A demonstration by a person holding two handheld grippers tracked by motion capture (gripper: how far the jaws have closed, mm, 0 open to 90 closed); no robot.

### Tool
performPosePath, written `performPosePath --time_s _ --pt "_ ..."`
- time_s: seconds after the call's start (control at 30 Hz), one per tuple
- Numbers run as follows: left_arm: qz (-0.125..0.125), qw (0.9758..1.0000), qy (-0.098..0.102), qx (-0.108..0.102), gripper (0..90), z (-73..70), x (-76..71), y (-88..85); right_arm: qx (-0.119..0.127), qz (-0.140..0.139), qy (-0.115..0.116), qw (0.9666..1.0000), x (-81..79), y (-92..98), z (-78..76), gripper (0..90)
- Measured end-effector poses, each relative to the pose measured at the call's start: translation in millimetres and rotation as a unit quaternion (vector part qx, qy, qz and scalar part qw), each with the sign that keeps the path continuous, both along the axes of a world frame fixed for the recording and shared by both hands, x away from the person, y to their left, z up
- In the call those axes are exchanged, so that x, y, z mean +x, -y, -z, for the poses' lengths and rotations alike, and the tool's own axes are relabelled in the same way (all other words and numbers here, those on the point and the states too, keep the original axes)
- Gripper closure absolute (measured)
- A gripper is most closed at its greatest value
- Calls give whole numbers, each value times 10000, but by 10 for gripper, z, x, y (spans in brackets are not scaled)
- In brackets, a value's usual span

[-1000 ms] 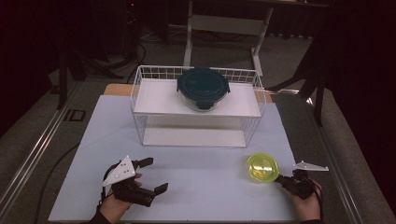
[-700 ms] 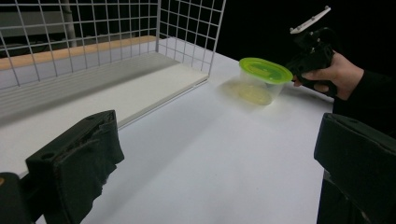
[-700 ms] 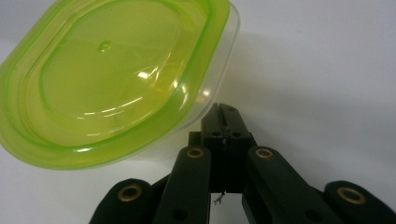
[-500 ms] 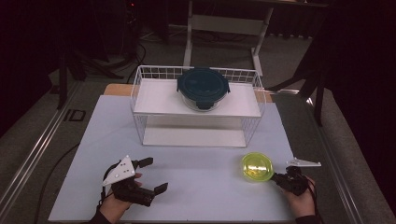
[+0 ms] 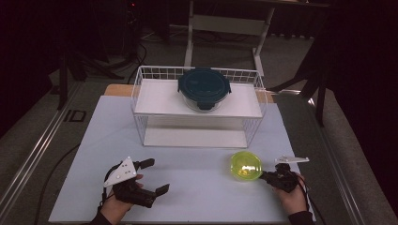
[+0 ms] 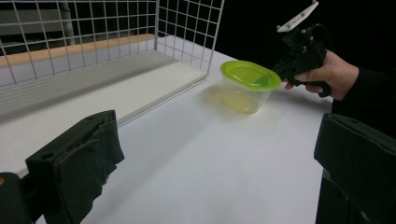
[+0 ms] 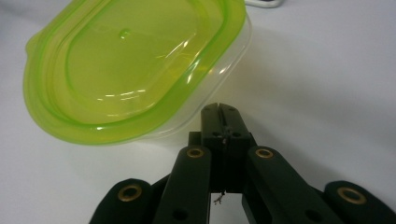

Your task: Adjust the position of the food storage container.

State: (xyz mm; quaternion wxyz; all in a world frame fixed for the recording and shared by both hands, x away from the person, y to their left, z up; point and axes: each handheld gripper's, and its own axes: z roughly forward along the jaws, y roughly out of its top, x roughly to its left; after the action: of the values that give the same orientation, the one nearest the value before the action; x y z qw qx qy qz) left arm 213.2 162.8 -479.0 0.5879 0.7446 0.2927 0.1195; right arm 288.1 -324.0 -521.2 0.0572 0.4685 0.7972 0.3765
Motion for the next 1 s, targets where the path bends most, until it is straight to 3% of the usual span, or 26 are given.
performPosePath --time_s 0.23,0.43,1.0 --pt "-1 10000 3 1 3 1 -2 -1 -114 -55 -3 9999 32 -49 -1 900" --pt "-1 10000 15 -8 3 -3 -1 -2 -44 -12 13 10000 80 -37 -26 900" --pt "37 10000 29 34 3 0 -9 8 -23 -445 -73 9990 152 -377 -29 900"
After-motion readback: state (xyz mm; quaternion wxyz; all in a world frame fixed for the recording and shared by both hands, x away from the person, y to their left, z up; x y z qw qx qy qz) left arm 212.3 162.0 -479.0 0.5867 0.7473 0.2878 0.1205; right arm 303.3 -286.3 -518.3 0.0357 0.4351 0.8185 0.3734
